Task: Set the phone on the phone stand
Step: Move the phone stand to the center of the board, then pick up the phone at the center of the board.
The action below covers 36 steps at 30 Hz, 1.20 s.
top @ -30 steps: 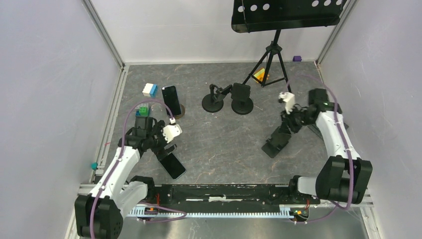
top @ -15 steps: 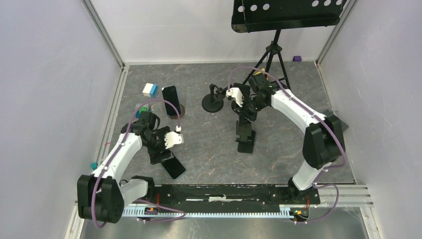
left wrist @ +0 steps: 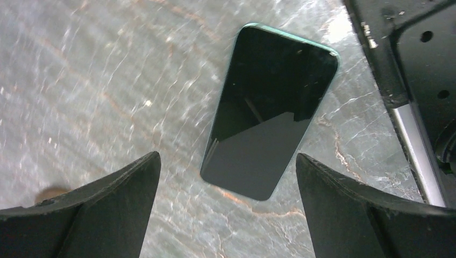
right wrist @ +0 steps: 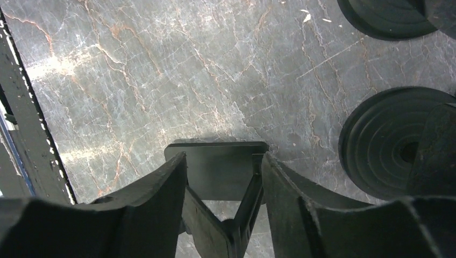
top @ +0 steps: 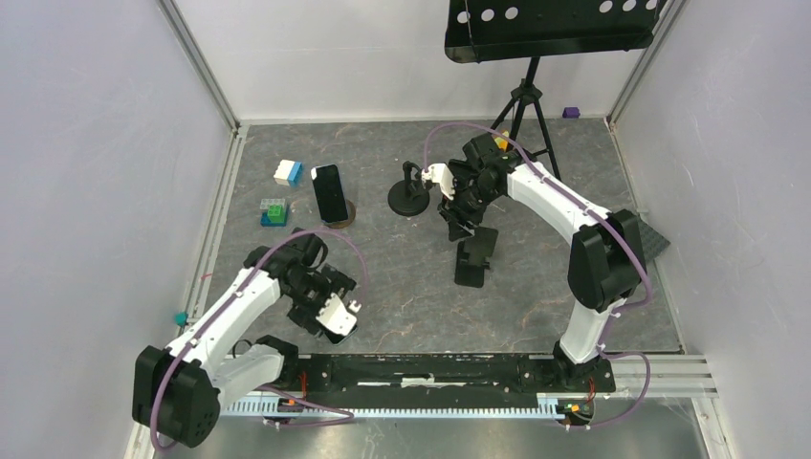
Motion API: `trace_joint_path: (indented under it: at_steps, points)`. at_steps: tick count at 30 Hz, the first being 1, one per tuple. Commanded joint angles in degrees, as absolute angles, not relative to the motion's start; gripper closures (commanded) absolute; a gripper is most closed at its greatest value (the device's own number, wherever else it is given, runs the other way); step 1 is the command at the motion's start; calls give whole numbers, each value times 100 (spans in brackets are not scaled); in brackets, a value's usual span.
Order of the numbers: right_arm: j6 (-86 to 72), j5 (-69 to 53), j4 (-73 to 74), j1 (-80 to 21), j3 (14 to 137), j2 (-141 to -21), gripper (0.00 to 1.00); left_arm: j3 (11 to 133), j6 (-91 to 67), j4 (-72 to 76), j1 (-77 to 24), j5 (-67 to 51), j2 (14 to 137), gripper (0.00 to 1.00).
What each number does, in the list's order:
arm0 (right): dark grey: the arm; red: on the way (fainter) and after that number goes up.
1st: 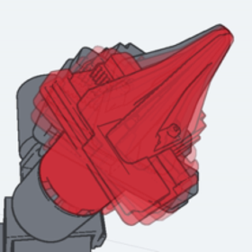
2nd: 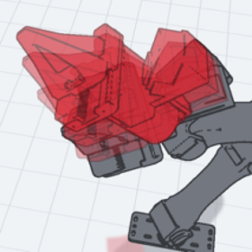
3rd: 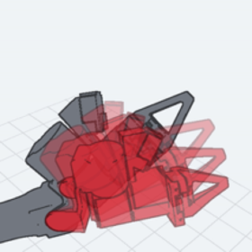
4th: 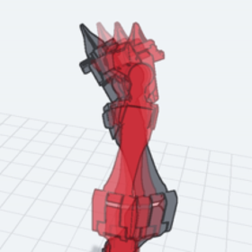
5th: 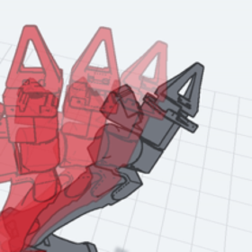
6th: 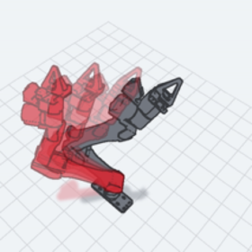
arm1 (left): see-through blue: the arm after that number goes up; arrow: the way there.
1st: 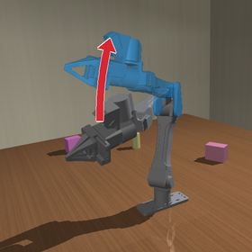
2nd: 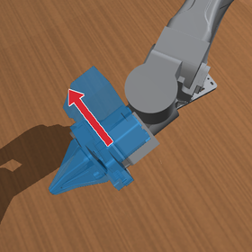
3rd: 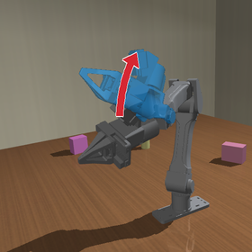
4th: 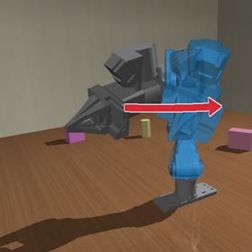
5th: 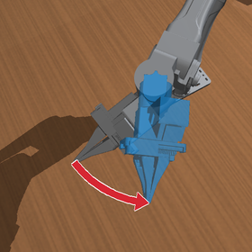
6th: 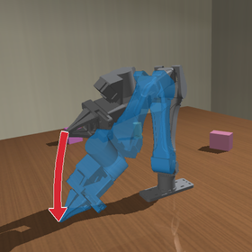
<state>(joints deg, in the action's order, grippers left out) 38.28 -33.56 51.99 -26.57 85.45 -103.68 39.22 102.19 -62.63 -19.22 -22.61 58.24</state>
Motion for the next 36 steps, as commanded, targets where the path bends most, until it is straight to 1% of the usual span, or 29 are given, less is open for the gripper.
trace_joint_path:
  at_steps: [1, 3, 6, 18, 20, 23, 27, 31, 33, 36]
  points:
    - [3816, -3178, 5255, -2654, 8747, -10094, 39, 3580, 11030, -6132, -2315, -2075, 5882, 0]
    - [3790, -3126, 5261, -2654, 8745, -10020, 35, 3485, 11087, -6113, -2448, -1976, 5957, 0]
    - [3742, -3086, 5272, -2654, 8746, -9886, 33, 3465, 11085, -6072, -2588, -1906, 6166, 0]
    - [3691, -3024, 5251, -2654, 8414, -9571, 32, 3386, 10828, -5564, -3079, -1539, 7072, 0]
    - [3683, -3019, 5228, -2654, 8353, -9529, 32, 3419, 10676, -5549, -3169, -1543, 7234, 4]
    - [3675, -3010, 5188, -2654, 8228, -9451, 32, 3335, 10383, -5331, -3288, -1528, 7374, 16]
    - [3633, -3006, 5092, -2654, 8042, -9294, 33, 3166, 9768, -4946, -3470, -1835, 7463, 40]
    - [3532, -2946, 4919, -2640, 7853, -9109, 33, 3171, 8655, -4232, -3726, -2205, 7562, 66]
    - [3465, -2938, 4824, -2592, 7761, -8993, 33, 3241, 7999, -3754, -3804, -2335, 7642, 75]
    - [3331, -3001, 4679, -2443, 7589, -8812, 33, 3396, 6961, -3157, -3832, -2500, 7724, 85]
